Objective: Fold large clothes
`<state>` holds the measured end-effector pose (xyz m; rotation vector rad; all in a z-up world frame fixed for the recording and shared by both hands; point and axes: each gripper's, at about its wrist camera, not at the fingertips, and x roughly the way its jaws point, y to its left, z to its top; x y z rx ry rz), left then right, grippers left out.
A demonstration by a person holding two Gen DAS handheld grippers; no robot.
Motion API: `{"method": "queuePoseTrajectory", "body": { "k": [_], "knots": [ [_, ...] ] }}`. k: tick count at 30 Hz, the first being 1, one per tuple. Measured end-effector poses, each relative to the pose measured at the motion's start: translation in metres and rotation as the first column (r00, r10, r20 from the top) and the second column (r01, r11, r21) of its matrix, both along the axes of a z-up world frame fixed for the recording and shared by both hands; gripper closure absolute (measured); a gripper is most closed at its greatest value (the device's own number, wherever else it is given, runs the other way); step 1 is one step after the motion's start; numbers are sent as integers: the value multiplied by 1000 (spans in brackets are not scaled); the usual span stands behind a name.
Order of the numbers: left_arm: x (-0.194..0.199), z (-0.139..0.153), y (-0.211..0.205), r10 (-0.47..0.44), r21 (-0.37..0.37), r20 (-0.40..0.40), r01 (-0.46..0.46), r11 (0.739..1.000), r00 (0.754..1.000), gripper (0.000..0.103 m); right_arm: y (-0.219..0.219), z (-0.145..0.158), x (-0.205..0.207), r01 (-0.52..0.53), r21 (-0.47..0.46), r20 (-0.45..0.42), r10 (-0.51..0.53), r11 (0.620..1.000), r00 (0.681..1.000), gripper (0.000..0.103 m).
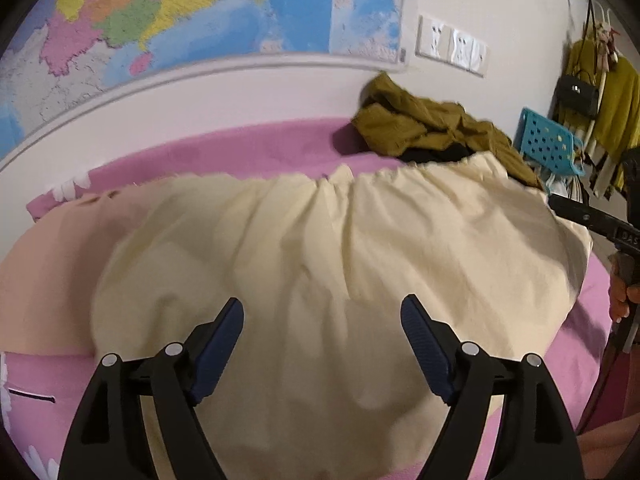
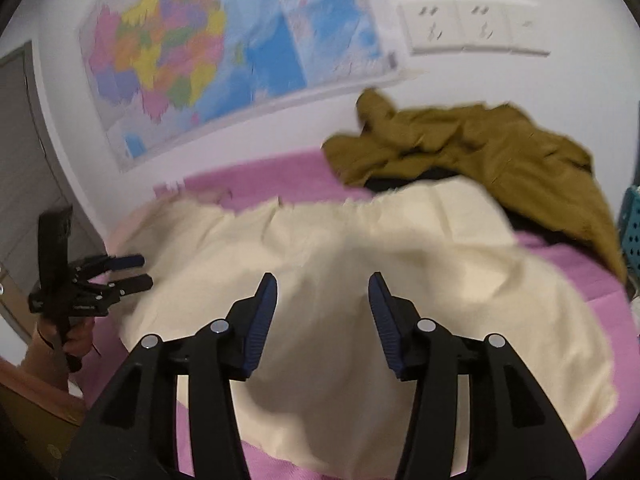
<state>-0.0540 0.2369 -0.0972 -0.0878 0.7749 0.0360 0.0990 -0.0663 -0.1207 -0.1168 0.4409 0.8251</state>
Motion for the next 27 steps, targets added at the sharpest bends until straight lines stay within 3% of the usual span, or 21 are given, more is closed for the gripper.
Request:
{"method": "queuePoseTrajectory", "body": {
  "k": [4, 9, 14, 18, 22, 27],
  "knots": [
    [7, -15, 4, 55, -20, -47, -56, 998, 997, 23, 15, -24, 24, 83, -103, -36, -87, 991, 996, 61],
    [6, -13, 2, 84, -17, -45, -85, 996, 995, 23, 14, -18, 19, 97, -59, -50, -100, 994, 994, 54],
    [-1, -5, -3, 89, 20, -24, -89, 996, 996, 20, 12, -3, -13, 50, -10, 26, -49, 999, 998, 49],
    [-8, 1, -7, 87, 27, 0, -87, 996, 996, 18, 29, 3, -36, -50, -6, 52, 50, 999, 997, 49],
    [-11, 1, -11, 78, 19, 7, -79, 997, 997, 17, 57, -10, -43, -129, -58, 31, 131, 990, 991, 49],
    [-8, -14, -5, 98, 14, -26, -98, 995, 995, 17, 76, -35, -30, -113, -121, -32, 110, 986, 993, 49]
  ]
}}
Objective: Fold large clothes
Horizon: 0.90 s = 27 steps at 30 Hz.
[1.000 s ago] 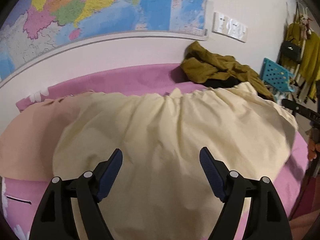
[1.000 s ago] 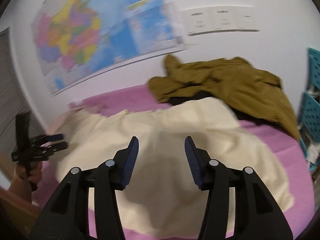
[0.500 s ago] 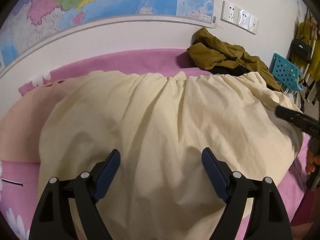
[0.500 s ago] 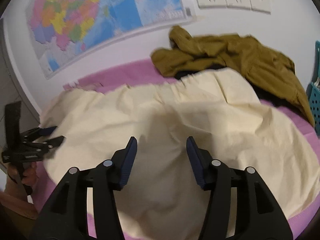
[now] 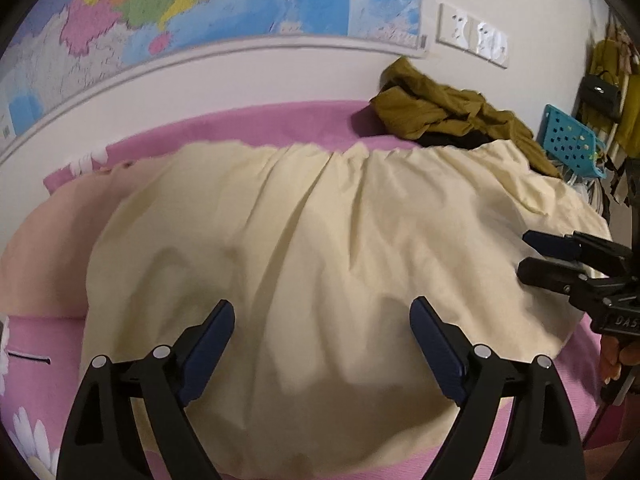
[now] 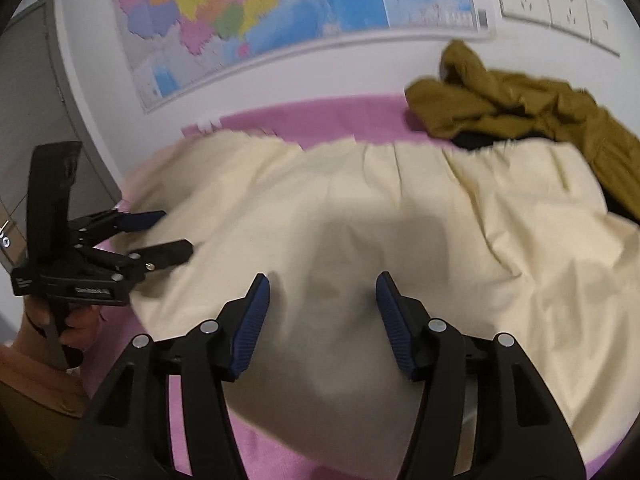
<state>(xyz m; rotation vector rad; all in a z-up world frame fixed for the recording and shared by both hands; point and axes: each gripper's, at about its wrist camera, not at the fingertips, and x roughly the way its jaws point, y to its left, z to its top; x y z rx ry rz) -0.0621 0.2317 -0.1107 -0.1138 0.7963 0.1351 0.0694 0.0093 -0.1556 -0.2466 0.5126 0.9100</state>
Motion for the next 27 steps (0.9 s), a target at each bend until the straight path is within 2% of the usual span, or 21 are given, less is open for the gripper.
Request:
{"method": "queuePoseTrajectory", "body": {
  "k": [5, 11, 18, 20, 24, 27],
  "knots": [
    [-3, -2, 2, 1, -2, 3, -1, 1000, 1000, 17, -3, 3, 0, 22, 17, -15, -22, 1000, 1000, 48],
    [-8, 2, 2, 3, -10, 18, -3, 1000, 1000, 17, -7, 13, -22, -45, 65, 7, 45, 997, 999, 45],
    [-16, 5, -1, 0, 3, 29, 0, 1000, 1000, 17, 12, 5, -41, -114, 0, 36, 114, 994, 993, 45],
    [-17, 4, 0, 0, -1, 26, 0, 1000, 1000, 17, 15, -1, -39, -106, -23, 35, 107, 994, 994, 44],
    [-20, 3, 2, 2, -9, 30, -2, 1000, 1000, 17, 15, -5, -25, -82, -12, -20, 82, 997, 996, 45],
    [-23, 5, 5, 1, -17, 38, 0, 1000, 999, 17, 17, -1, -33, -82, -35, 12, 82, 996, 997, 44]
  ]
}}
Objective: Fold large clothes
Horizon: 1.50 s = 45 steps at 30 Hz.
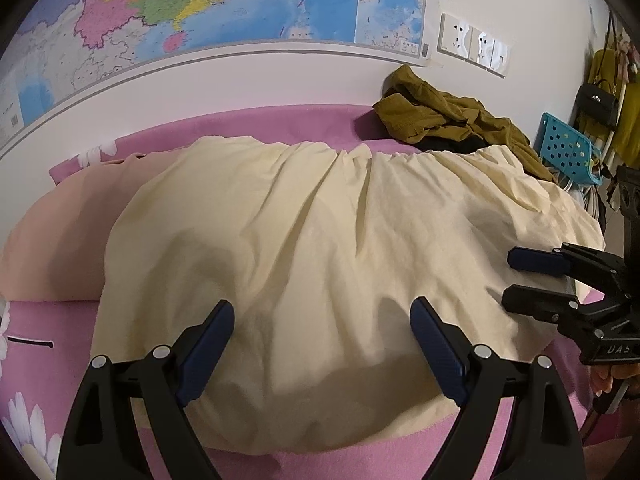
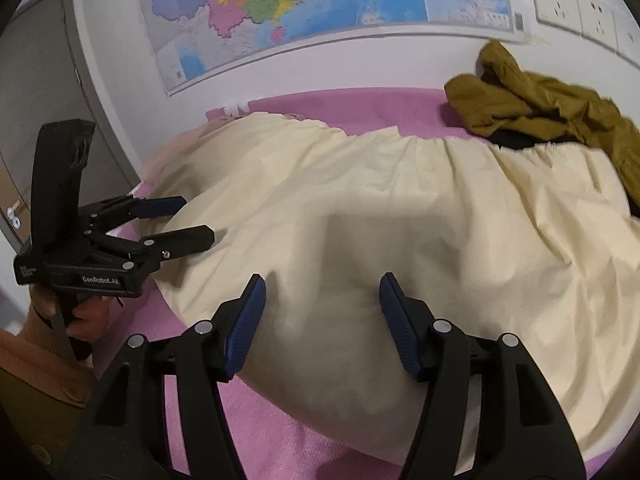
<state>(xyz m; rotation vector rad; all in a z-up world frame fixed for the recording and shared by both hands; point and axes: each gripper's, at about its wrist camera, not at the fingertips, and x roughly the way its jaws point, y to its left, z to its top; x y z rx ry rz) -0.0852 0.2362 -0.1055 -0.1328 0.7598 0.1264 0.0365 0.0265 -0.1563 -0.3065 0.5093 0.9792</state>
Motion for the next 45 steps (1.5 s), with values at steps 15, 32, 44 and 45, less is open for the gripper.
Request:
{"method": "queuePoseTrajectory", "body": {
  "k": [15, 32, 44, 45],
  "knots": [
    [-21, 0, 16, 65, 33, 17, -66, 997, 998, 17, 13, 10, -31, -94, 6, 49, 94, 996, 994, 39],
    [-73, 3, 58, 105, -179, 44, -96, 979, 993, 16, 64, -30, -77, -119, -313, 305, 218, 942, 927, 16],
    [-75, -34, 40, -41, -410, -7, 35, 911, 999, 12, 61, -11, -60, -120, -234, 274, 184, 965, 944, 61],
    [-70, -34, 40, -49, -441, 8, 47, 896, 999, 12, 59, -6, -59, -124, -213, 262, 178, 969, 948, 61]
  ]
}}
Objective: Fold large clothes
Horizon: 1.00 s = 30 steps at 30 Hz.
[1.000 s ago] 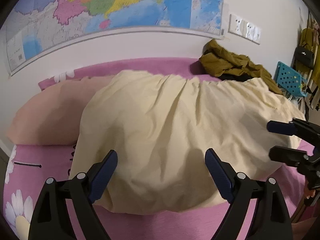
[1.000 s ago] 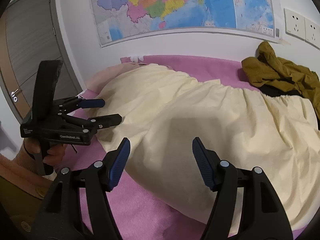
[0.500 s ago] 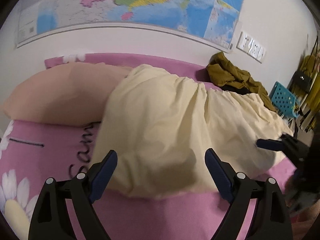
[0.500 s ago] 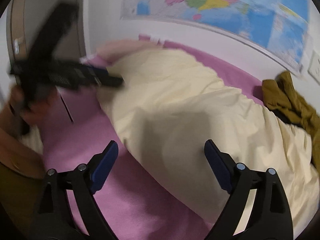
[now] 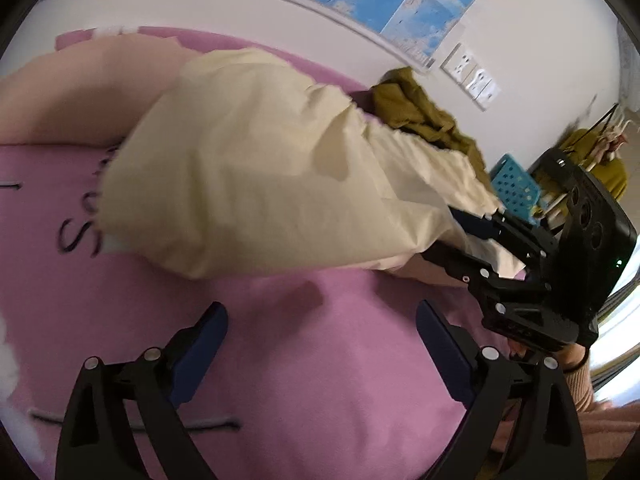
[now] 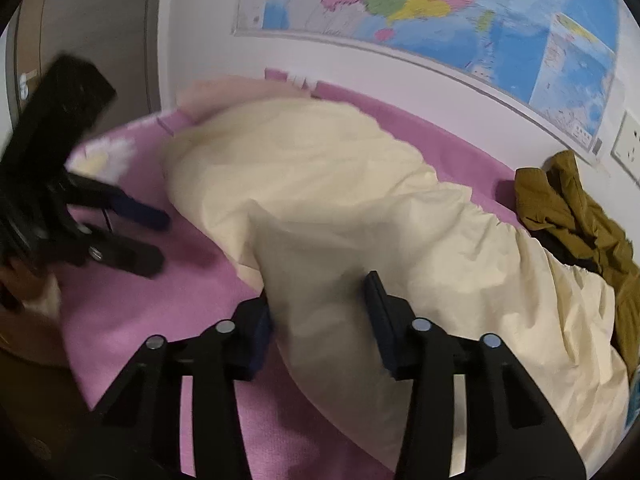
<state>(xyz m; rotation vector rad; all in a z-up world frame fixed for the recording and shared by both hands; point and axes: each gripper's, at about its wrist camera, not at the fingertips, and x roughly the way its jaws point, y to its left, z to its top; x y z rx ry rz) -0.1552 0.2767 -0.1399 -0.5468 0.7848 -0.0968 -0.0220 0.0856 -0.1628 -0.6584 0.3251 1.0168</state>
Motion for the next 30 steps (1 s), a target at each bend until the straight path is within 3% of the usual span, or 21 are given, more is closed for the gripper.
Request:
{"method": "queuePoseTrajectory", "body": {
  "k": [3, 9, 17, 21, 23, 25, 27, 30],
  "knots": [
    [15, -4, 7, 14, -133, 25, -10, 991, 1000, 12, -3, 7, 3, -3, 34, -37, 4, 999, 999, 62],
    [36, -6, 18, 62, -270, 50, -46, 962, 997, 12, -6, 8, 4, -4, 65, -72, 8, 998, 997, 62],
    [68, -6, 27, 126, -261, 9, -119, 958, 992, 12, -22, 11, 12, -19, 128, -221, 47, 992, 974, 56],
    [79, -5, 24, 135, -192, -5, -134, 972, 991, 23, -68, 20, 21, -5, 240, -387, 100, 971, 916, 41],
    [79, -4, 21, 146, -130, -24, -148, 980, 989, 33, -108, 21, 31, 36, 321, -485, 132, 946, 864, 35],
    [79, -3, 17, 153, -76, -37, -155, 985, 988, 39, -146, 16, 43, 122, 362, -567, 114, 924, 816, 26],
    [78, -3, 14, 154, -37, -40, -156, 987, 987, 41, -183, 7, 55, 244, 373, -631, 52, 895, 774, 26],
    [77, -3, 11, 168, -8, -33, -168, 986, 985, 41, -233, -9, 74, 446, 381, -727, -35, 810, 685, 26]
  ]
}}
